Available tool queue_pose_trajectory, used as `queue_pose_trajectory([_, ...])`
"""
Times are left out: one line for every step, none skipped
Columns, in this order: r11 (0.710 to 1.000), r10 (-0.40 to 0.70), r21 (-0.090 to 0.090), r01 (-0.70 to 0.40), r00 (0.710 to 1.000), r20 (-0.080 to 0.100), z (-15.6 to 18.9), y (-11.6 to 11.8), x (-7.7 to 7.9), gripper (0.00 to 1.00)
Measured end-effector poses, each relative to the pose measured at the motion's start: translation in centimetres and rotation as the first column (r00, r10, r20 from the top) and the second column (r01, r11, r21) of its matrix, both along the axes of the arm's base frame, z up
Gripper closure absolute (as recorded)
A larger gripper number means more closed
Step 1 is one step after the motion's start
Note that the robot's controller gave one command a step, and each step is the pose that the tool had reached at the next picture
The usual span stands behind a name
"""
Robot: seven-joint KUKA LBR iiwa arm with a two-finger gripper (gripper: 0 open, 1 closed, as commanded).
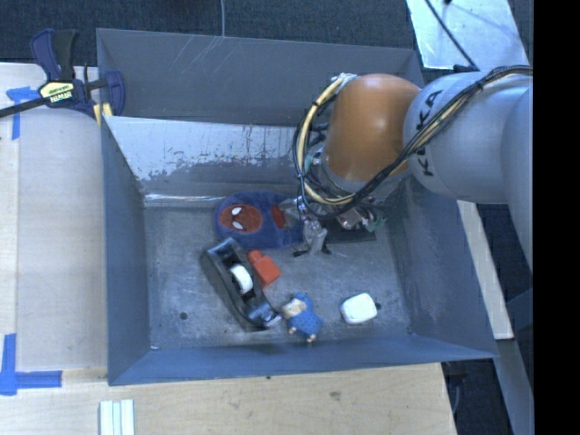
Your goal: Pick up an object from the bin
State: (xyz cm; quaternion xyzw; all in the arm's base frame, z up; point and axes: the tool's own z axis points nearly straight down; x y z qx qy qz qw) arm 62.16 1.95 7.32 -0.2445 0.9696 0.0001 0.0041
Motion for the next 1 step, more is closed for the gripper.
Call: queue_pose_trajectory([0.999, -0.032, -0.002, 0.032, 0.999, 0.005, 16.08, -0.76, -1.07, 1.0])
